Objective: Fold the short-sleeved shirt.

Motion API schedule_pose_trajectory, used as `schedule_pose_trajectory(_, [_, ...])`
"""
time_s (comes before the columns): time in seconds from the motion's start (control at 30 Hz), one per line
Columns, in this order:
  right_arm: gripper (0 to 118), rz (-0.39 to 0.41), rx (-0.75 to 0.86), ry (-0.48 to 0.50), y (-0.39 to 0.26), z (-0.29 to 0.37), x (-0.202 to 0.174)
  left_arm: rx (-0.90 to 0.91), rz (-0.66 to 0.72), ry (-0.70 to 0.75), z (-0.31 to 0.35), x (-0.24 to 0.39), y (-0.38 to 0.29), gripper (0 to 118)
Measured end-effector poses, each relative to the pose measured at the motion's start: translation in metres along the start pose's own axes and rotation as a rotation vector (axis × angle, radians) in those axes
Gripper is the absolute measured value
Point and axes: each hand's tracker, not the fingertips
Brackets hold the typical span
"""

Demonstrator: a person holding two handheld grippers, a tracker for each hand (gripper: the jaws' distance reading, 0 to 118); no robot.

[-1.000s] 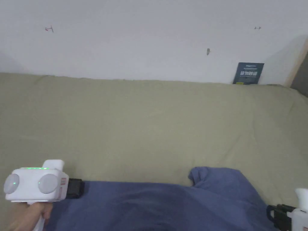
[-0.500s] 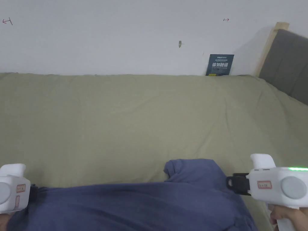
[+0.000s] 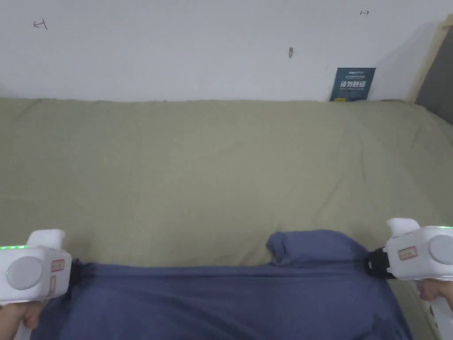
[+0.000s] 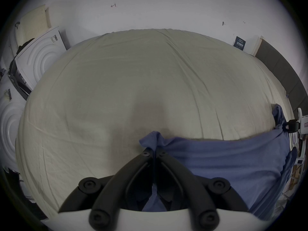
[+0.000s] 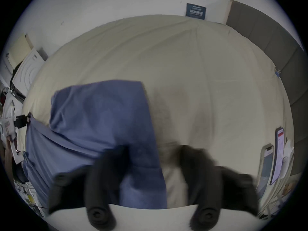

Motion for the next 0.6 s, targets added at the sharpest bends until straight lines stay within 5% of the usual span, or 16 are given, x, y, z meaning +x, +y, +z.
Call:
schedule_pose_trajectory(0.07, [2,-0.029,0.019,0.074,-0.002,0.015,0.002,0.005,0.009,-0.012,0.011,-0.001,-0.003,0])
schedule_pose_trajectory(0.6, [2,-0.028,0.198,0.16,-0.087,0.148,0.021,0.163,0.044,-0.104,0.156,-0.034,-0.081,0])
